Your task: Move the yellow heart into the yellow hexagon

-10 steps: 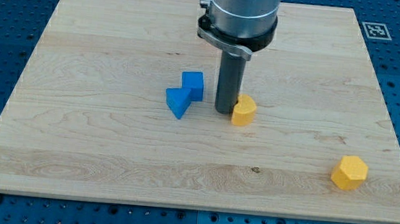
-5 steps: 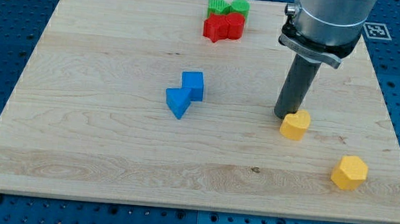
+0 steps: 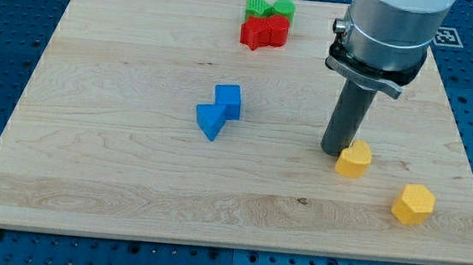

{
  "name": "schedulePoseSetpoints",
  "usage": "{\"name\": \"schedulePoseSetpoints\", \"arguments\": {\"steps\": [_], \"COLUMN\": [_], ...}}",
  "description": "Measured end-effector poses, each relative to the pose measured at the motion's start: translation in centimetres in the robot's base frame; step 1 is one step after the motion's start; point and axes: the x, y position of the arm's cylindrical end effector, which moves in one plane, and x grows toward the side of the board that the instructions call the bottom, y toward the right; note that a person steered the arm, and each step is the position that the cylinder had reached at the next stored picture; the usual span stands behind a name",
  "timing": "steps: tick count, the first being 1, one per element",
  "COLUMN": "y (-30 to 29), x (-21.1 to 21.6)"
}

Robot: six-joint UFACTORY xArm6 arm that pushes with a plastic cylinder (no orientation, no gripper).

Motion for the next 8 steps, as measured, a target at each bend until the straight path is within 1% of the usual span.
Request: {"name": "schedulePoseSetpoints", "arguments": {"steps": [1, 2, 3, 4, 8], "y": [1.4, 1.5, 0.4, 0.5, 4.5], "x": [1.0, 1.0, 1.0, 2.0, 2.2]}}
